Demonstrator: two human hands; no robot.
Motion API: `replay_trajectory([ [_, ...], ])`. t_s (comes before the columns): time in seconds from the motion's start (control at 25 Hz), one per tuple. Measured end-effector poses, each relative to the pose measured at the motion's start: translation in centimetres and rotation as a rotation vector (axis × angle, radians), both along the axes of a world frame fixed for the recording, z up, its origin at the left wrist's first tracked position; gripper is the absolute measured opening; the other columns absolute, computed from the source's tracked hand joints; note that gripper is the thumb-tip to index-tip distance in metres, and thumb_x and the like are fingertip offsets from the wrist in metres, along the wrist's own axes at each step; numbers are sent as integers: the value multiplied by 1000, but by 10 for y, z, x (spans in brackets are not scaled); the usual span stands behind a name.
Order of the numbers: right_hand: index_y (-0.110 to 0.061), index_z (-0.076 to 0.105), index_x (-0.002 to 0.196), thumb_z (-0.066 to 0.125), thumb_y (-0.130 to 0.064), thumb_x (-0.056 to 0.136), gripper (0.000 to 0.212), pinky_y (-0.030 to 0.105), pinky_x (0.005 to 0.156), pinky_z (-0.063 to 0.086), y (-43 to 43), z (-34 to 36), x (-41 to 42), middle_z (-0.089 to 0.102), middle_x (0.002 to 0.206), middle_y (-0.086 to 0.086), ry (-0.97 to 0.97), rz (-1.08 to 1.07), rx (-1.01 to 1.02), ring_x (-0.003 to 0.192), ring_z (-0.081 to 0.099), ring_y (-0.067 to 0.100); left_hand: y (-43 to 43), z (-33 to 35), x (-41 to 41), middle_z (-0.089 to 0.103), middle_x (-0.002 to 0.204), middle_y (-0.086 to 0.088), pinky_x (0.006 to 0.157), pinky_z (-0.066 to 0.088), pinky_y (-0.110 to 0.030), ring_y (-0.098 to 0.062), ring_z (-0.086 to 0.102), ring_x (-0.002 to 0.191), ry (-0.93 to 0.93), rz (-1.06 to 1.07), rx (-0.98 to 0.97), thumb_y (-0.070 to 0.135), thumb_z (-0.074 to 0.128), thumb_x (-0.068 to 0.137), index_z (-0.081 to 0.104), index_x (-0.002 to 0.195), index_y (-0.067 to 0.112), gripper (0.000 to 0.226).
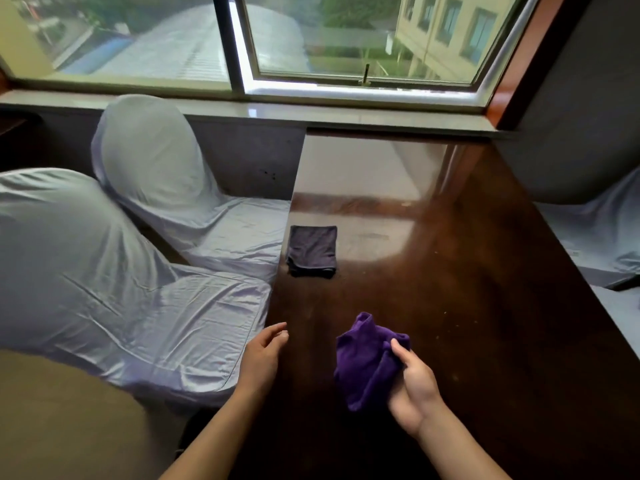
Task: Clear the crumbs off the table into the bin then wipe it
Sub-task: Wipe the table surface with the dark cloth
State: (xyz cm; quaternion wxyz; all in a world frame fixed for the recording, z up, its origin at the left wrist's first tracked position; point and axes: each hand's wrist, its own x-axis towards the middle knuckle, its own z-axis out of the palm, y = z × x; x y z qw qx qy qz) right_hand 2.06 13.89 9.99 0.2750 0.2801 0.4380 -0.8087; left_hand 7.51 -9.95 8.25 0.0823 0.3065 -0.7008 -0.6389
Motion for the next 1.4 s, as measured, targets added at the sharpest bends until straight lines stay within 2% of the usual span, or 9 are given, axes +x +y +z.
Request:
replay_trajectory([
  [0.16, -13, 69, 118, 66, -32, 90, 35, 55, 99, 47, 8, 16, -55, 73, 115, 16, 36, 57, 30, 111, 65, 39, 13, 0, -28, 61, 123, -2, 98, 40, -27, -16, 55, 117, -79, -73, -224, 19, 62, 89, 61, 123, 19, 34],
  [0.28, -6, 63, 121, 75, -5, 75, 47, 57, 98, 49, -4, 22, -96, 72, 114, 20, 135, 79, 135, 105, 67, 40, 14, -1, -51, 55, 132, -5, 99, 31, -22, -19, 49, 123, -97, -130, -438, 21, 63, 88, 55, 131, 13, 45],
  [0.48, -1, 60, 118, 62, 14, 77, 44, 55, 92, 53, -46, 22, -167, 69, 114, 24, 168, 55, 238, 99, 67, 41, 5, -20, -93, 36, 151, -11, 117, 17, -40, -25, 25, 142, -212, -251, -650, 35, 56, 90, 42, 142, 20, 56],
  [0.68, -12, 63, 90, 50, 12, 77, 30, 48, 86, 54, -81, 15, -228, 69, 99, 18, 246, 11, 213, 87, 66, 36, -5, -47, -125, 7, 162, -8, 117, -10, -46, -24, -8, 148, -355, -356, -925, 52, 39, 91, 20, 149, 32, 65],
  [0.88, -11, 63, 117, 53, 7, 83, 39, 49, 94, 53, -87, -14, -268, 70, 114, 18, 278, 254, 338, 101, 66, 36, -6, -67, -137, -2, 162, -9, 115, -14, -52, -27, -15, 147, -431, -359, -1057, 60, 30, 90, 12, 151, 29, 70],
  [1.04, -9, 44, 139, 65, -22, 89, 56, 40, 106, 41, -75, -28, -274, 47, 141, 19, 579, 712, 1141, 127, 50, 35, -3, -75, -133, 16, 160, -14, 116, -5, -53, -32, 2, 148, -444, -376, -1161, 61, 27, 87, 26, 150, 23, 73],
  [1.2, -10, 20, 155, 68, -29, 88, 84, 43, 121, 20, -74, -30, -261, 21, 161, 17, 764, 748, 1201, 147, 22, 34, -2, -74, -133, 32, 154, -17, 114, 11, -56, -34, 19, 145, -467, -384, -1197, 58, 35, 86, 38, 145, 18, 70],
  [1.32, -12, 43, 146, 71, -25, 83, 70, 51, 118, 24, -92, -25, -245, 34, 157, 14, 1156, 605, 1425, 144, 29, 36, -2, -75, -132, 32, 154, -17, 115, 10, -55, -34, 19, 145, -463, -361, -1207, 58, 35, 86, 38, 145, 19, 70],
  [1.4, -16, 50, 142, 70, -26, 84, 62, 49, 118, 26, -115, -22, -243, 40, 155, 9, 1309, 696, 1294, 143, 31, 33, -1, -72, -133, 32, 154, -16, 116, 9, -53, -33, 20, 146, -438, -347, -1186, 56, 35, 86, 41, 144, 20, 68],
])
